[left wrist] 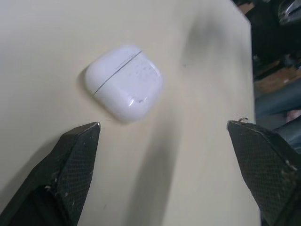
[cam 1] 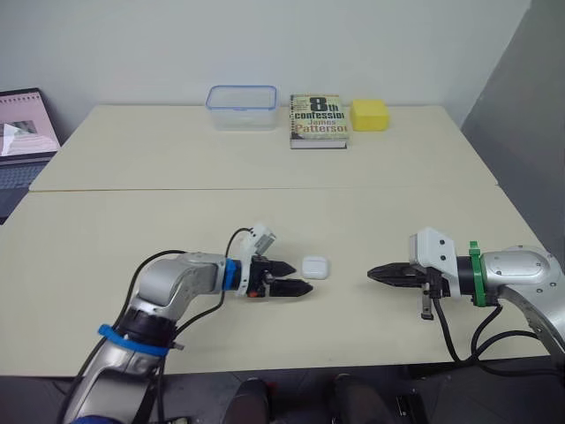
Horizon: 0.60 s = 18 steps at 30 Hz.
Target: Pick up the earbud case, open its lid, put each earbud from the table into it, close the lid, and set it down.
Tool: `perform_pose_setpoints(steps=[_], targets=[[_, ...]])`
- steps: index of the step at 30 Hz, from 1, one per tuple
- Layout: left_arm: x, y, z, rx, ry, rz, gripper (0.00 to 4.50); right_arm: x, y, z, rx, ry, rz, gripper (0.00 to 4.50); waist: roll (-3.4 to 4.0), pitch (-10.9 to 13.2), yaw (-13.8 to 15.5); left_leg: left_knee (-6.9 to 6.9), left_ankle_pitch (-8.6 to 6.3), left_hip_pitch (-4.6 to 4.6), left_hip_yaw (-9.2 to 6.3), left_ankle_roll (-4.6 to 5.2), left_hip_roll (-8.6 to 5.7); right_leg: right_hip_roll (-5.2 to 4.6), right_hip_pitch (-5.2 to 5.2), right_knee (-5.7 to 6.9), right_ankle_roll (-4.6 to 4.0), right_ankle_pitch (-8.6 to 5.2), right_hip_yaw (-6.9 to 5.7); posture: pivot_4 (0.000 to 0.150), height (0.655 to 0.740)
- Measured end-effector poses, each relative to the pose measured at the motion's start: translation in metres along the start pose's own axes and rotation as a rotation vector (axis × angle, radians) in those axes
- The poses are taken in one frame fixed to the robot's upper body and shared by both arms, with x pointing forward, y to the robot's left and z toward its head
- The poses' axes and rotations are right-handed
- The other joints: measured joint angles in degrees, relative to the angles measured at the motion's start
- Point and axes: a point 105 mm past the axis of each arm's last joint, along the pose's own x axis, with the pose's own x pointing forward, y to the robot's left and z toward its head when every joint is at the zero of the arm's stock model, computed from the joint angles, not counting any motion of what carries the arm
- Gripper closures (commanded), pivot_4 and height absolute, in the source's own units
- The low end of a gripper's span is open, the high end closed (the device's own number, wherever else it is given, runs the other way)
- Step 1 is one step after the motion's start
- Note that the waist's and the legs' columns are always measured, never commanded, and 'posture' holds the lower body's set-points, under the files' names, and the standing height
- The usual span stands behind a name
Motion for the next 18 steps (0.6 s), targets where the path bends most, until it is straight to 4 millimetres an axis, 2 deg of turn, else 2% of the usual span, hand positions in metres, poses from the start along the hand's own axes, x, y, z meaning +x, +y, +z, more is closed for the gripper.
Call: perform_pose_setpoints(steps=[2,6,10,12,16,18], targets=[[-0.019,0.004,-0.009,0.101,0.032,0.059,0.00,-0.006,0.000,-0.003,-0.016,0.026,0.025,3.64,0.02,0.0,-0.1,-0.06,0.00,0.01,0.04,0.00,0.03,0.00,-0.04,0.00,-0.03,-0.01,0.03,0.150,0.7400],[-0.077,0.019,-0.025,0.277,0.126,0.201,0.00,-0.028,-0.008,-0.001,-0.048,0.074,0.037,2.17,0.12,0.1,0.2,-0.09,0.00,-0.01,-0.01,0.00,0.11,-0.02,-0.06,0.00,-0.18,-0.09,-0.08,0.150,0.7400],[-0.114,0.006,-0.009,0.379,0.090,0.184,0.00,-0.050,-0.019,0.000,-0.089,0.130,0.049,0.69,0.15,0.2,0.8,-0.07,-0.01,-0.12,0.11,-0.01,0.38,-0.12,-0.06,-0.15,-0.59,-0.32,-0.09,0.150,0.7400],[-0.124,-0.004,-0.002,0.423,0.100,0.169,0.00,-0.059,-0.023,-0.002,-0.129,0.160,0.057,0.03,0.15,0.2,1.1,-0.08,-0.03,-0.13,0.18,-0.04,0.38,-0.14,-0.06,-0.24,-0.57,-0.32,-0.06,0.150,0.7400],[-0.125,-0.018,-0.002,0.478,0.124,0.129,0.00,-0.066,-0.032,-0.004,-0.161,0.183,0.060,0.03,0.24,0.2,1.4,-0.08,-0.04,-0.11,0.27,-0.07,0.43,-0.10,-0.09,-0.21,-0.56,-0.31,-0.01,0.150,0.7400],[-0.123,-0.023,-0.002,0.486,0.120,0.111,0.00,-0.064,-0.036,0.000,-0.181,0.167,0.056,0.03,0.27,0.3,1.4,-0.08,-0.04,-0.08,0.26,-0.07,0.52,-0.01,-0.10,-0.15,-0.56,-0.30,-0.02,0.150,0.7400]])
